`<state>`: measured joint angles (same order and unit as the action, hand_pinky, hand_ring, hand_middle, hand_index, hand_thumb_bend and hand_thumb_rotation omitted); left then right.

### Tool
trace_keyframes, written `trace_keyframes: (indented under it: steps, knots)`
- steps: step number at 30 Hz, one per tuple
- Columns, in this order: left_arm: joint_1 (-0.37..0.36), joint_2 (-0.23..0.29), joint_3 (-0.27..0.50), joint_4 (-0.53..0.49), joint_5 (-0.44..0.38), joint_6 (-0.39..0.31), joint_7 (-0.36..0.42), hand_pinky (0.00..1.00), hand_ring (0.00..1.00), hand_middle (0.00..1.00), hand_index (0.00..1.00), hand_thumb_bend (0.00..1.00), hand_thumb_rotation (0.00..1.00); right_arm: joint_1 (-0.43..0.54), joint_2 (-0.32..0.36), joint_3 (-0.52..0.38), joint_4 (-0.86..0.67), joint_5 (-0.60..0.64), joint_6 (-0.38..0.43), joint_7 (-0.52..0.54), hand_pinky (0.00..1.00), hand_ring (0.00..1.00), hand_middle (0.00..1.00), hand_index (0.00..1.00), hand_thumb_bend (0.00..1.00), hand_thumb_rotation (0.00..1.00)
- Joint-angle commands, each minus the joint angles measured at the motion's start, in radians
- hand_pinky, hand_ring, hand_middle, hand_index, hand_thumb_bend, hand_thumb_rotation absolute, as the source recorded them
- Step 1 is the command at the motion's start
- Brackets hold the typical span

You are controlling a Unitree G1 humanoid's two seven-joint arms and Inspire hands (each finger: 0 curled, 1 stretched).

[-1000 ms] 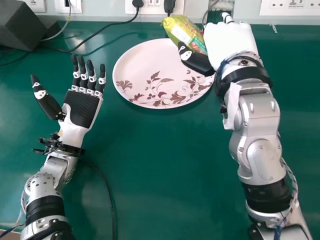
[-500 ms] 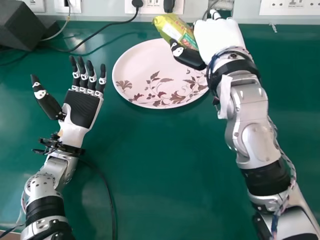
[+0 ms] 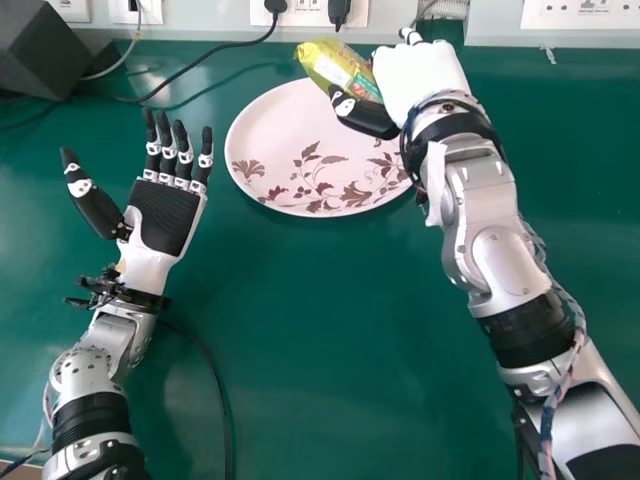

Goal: Pick up biscuit and place it in the plate

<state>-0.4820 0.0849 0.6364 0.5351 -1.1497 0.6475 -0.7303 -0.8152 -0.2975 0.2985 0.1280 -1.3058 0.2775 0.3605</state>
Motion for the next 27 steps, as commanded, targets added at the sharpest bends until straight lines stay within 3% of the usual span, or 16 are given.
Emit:
trace_keyframes:
  steps: [1, 20, 27]
  knots:
    - [0.061, -0.036, -0.015, 0.055, 0.024, 0.0, -0.013, 0.84, 0.69, 0.72, 0.76, 0.99, 0.38, -0.034, -0.014, 0.014, 0.029, 0.025, -0.005, -0.03, 0.22, 0.44, 0.43, 0.53, 0.5, 0.0]
    - [0.064, -0.042, -0.016, 0.056, 0.022, -0.004, -0.008, 0.79, 0.69, 0.73, 0.76, 1.0, 0.4, -0.116, -0.051, 0.108, 0.274, 0.169, -0.046, -0.118, 0.21, 0.44, 0.42, 0.53, 0.5, 0.0]
    - [0.058, -0.037, -0.016, 0.074, 0.025, -0.004, -0.022, 0.83, 0.71, 0.72, 0.69, 1.0, 0.36, -0.127, -0.04, 0.117, 0.326, 0.243, -0.061, -0.132, 0.21, 0.44, 0.42, 0.53, 0.5, 0.0]
